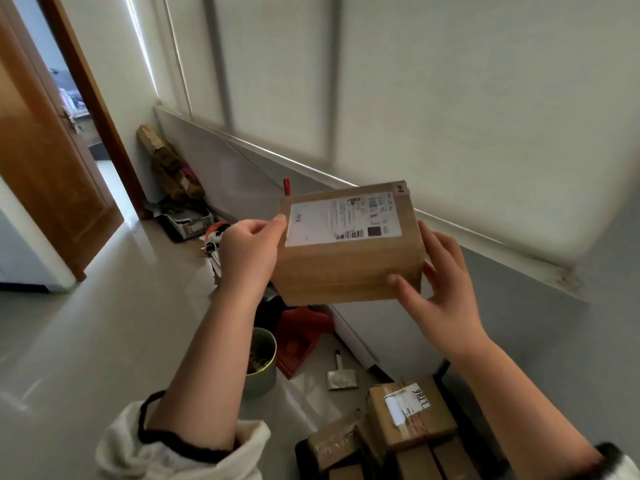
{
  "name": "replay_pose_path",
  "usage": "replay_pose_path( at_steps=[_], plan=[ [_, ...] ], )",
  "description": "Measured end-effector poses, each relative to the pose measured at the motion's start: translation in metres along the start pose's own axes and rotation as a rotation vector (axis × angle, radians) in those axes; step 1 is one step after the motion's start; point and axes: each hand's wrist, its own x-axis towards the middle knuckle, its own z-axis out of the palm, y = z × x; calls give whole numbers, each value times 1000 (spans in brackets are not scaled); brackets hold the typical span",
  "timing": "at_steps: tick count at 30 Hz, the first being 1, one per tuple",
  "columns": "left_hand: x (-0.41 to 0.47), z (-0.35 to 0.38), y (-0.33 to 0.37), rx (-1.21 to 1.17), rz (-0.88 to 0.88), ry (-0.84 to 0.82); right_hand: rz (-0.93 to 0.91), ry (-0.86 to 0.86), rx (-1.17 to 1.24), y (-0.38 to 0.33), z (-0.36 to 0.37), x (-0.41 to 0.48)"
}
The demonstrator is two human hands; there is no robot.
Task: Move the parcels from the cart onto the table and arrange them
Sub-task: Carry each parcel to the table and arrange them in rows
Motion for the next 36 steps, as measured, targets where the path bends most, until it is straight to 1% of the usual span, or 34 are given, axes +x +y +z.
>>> replay_pose_path(
  at_steps=[2,4,6,8,10,11,13,15,17,19,21,23,25,27,28,30,32,34,36],
  plan=[
    [-2,2,0,33,-117,-49,64,-21,-39,5,1,-3],
    [-7,4,-5,20,-164,-125,127,-13,-48,9,2,-5],
    [-12,1,-9,-115,-124,-216,205,-3,-6,9,1,-2],
    [-14,-6,-13,-224,-36,-344,288,-21,79,9,-1,3],
    [-15,-12,-20,-209,69,-478,391,6,222,11,-1,10],
    [-15,-14,-24,-157,113,-524,468,46,266,13,0,12],
    [-19,-16,-33,-48,121,-554,654,95,237,16,3,15],
    [-21,-14,-39,7,42,-523,807,70,148,22,7,13],
    [-22,-11,-44,70,-24,-494,910,34,100,24,11,9],
    [-21,-9,-47,113,-49,-481,953,19,80,23,14,7],
    [-20,-9,-48,102,-28,-489,934,20,60,22,15,5],
    [-19,-10,-47,62,33,-485,835,75,36,18,16,2],
    [-21,-10,-44,-91,121,-485,629,172,76,11,14,-4],
    [-27,-8,-44,-344,168,-481,400,237,166,-1,7,-15],
    [-29,-5,-47,-461,162,-484,305,260,207,-7,2,-22],
    [-38,6,-52,-576,119,-492,178,289,242,-17,-8,-37],
    [-52,21,-58,-589,85,-517,180,347,199,-21,-17,-54],
    [-71,39,-61,-542,48,-543,252,444,100,-20,-29,-77],
    [-94,55,-60,-513,24,-621,352,535,14,-21,-46,-105]
  ],
)
